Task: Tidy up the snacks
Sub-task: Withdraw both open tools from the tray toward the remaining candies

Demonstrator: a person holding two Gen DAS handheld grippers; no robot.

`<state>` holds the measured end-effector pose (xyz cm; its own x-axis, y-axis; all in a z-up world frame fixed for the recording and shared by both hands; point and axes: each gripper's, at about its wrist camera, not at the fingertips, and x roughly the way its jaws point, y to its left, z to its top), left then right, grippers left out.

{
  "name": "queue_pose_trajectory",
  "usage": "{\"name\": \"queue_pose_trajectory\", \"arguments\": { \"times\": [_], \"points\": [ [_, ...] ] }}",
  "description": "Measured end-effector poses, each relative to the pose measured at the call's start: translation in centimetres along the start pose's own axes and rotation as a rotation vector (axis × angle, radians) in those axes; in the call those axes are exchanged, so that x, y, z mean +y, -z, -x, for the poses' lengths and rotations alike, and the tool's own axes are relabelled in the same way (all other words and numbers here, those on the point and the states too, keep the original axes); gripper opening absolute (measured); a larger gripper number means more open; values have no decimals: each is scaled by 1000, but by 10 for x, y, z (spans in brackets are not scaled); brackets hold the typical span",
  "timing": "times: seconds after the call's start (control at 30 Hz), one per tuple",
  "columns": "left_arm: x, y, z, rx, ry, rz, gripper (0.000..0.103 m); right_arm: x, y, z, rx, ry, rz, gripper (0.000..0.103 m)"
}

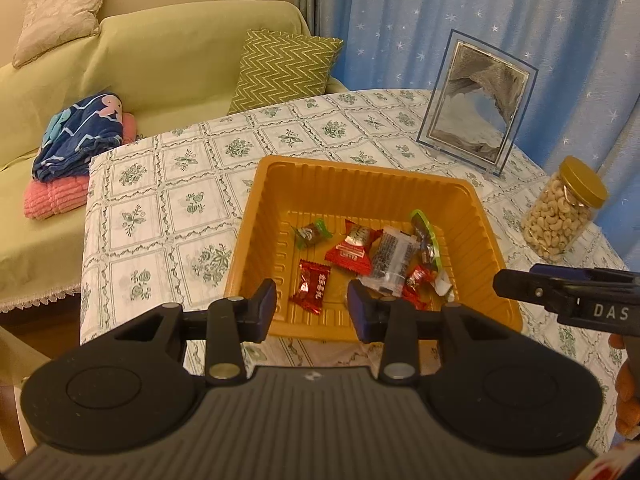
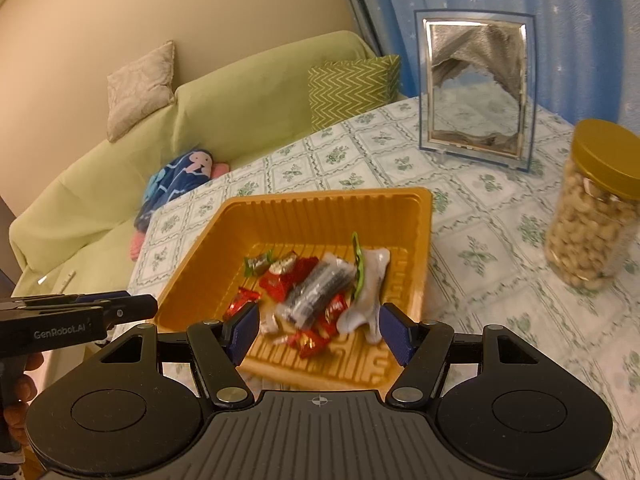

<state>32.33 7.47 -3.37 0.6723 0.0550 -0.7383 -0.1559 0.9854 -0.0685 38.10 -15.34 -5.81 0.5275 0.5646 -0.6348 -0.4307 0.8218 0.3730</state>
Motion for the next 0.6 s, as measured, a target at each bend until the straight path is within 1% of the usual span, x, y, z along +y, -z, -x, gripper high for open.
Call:
{"name": "queue_pose_trajectory", "arguments": {
  "times": [0.17, 0.27, 0.6],
  "points": [
    [-8, 16, 20, 5, -11, -6, 36, 4, 16, 27, -11, 5, -2, 66],
    [-12, 29, 32, 12, -5, -1, 37, 5, 27, 43, -10, 1, -8, 66],
    [-31, 70, 71, 30, 10, 1, 39, 10, 65, 86, 16, -7, -20, 66]
  ]
}}
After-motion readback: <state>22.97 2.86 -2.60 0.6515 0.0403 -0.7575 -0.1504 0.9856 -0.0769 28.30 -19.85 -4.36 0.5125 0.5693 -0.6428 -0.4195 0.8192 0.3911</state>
